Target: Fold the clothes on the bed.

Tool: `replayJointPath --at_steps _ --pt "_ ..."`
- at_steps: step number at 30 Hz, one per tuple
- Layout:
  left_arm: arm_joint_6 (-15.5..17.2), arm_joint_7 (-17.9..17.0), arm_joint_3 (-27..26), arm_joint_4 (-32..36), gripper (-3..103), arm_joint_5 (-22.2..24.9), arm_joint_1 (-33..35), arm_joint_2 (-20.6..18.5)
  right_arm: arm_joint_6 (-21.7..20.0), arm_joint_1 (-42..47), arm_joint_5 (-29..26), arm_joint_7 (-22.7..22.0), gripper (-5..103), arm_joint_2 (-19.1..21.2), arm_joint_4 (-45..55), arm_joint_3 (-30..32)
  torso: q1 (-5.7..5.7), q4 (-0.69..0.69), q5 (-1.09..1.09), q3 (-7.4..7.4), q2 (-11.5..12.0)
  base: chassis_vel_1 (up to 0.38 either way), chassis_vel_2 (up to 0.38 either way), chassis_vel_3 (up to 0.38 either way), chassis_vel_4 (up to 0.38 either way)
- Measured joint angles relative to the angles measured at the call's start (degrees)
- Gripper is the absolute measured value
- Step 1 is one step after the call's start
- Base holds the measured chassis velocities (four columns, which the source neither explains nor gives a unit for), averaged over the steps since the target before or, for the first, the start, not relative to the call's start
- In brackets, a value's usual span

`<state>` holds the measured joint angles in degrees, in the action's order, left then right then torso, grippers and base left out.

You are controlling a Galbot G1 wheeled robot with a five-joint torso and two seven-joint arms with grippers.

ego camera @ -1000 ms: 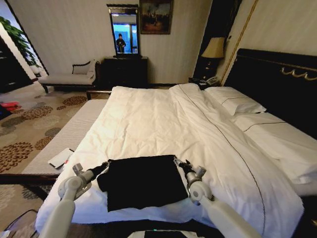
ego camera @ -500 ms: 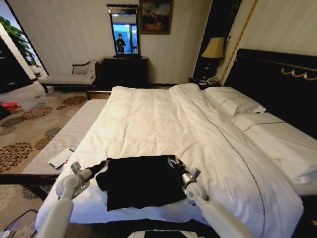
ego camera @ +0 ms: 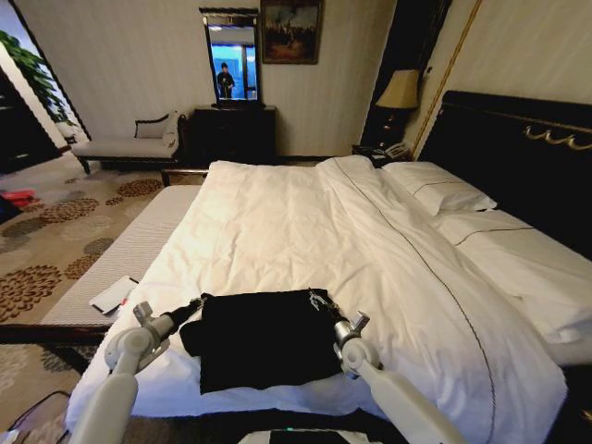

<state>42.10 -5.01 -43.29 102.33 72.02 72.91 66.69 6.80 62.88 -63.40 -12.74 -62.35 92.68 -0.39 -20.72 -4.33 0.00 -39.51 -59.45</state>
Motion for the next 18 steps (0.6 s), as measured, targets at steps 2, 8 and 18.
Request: replayJointPath --at_steps 2,8,18 --pt "0.00 0.04 -0.01 0.10 2 -0.41 0.02 0.00 0.22 -0.27 0.05 -0.01 60 -0.02 -0.34 0.00 0.00 0.00 0.00 0.00 0.00 0.000 0.000 0.000 0.000" --pt "0.00 0.26 -0.03 0.12 2 -1.06 0.04 0.17 1.18 -0.65 0.08 0.35 38 0.37 -0.33 0.13 0.00 0.00 0.00 0.00 0.00 0.000 0.000 0.000 0.000" --pt "-0.39 1.57 -0.71 1.61 2 -0.87 0.32 0.22 4.39 0.95 0.33 4.23 6 0.69 1.71 0.96 0.00 0.00 0.00 0.00 0.00 0.000 0.000 0.000 0.000"
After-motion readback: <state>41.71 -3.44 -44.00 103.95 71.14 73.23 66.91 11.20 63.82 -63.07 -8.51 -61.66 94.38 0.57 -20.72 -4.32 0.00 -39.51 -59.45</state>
